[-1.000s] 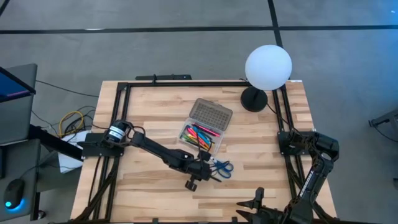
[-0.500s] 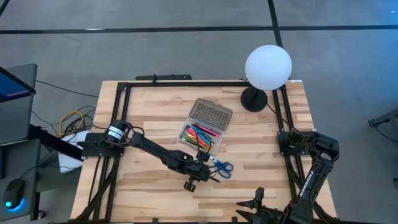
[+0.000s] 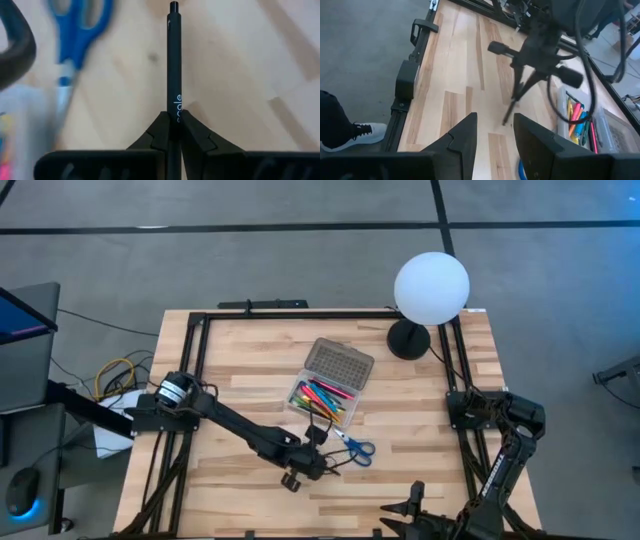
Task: Pick & place school supplies into a supply box
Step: Put the black pen into the gray supply box
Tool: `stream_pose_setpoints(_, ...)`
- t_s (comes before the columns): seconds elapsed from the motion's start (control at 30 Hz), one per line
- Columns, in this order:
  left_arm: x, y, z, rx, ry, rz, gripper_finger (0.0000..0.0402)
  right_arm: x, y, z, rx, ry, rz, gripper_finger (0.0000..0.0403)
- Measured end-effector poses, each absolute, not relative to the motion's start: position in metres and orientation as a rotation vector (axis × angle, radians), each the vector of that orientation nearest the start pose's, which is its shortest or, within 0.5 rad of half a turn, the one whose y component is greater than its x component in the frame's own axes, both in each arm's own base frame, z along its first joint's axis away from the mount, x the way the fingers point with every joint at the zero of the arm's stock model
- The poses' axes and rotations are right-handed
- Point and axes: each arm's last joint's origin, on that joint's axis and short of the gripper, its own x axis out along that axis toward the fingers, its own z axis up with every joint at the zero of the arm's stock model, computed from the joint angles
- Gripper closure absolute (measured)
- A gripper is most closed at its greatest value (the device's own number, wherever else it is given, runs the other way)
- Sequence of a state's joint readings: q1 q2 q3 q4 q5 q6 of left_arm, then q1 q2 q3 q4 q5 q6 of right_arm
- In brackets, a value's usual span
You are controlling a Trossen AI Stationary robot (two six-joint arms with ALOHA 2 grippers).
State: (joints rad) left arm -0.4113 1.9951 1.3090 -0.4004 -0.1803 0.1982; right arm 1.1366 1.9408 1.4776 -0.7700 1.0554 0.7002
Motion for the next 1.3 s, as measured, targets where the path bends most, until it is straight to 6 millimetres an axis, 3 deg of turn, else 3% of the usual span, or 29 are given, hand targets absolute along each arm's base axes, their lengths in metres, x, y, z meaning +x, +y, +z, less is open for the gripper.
stream_pose_setpoints(0.27, 0.368, -0.155, 0.155, 0.615, 1.001, -0.178, 0.039, 0.186, 0.342, 0.216, -0.415, 0.53, -0.121, 0.0282)
stream_pose_setpoints(0.53, 0.374, -0.141, 0.16, 0.766, 0.964, 0.093, 0.039, 0.187, 0.342, 0.216, -0.414, 0.53, -0.123, 0.0282)
stream_pose_setpoints(0.83, 0.385, -0.099, 0.164, 0.82, 0.984, 0.334, 0.039, 0.191, 0.339, 0.216, -0.41, 0.538, -0.131, 0.0282)
stream_pose_setpoints(1.1, 0.396, -0.053, 0.162, 0.72, 1.051, 0.32, 0.0374, 0.196, 0.337, 0.216, -0.4, 0.564, -0.127, 0.0282)
stream_pose_setpoints(1.3, 0.397, -0.042, 0.161, 0.682, 1.06, 0.344, 0.0357, 0.197, 0.336, 0.216, -0.398, 0.568, -0.13, 0.0282)
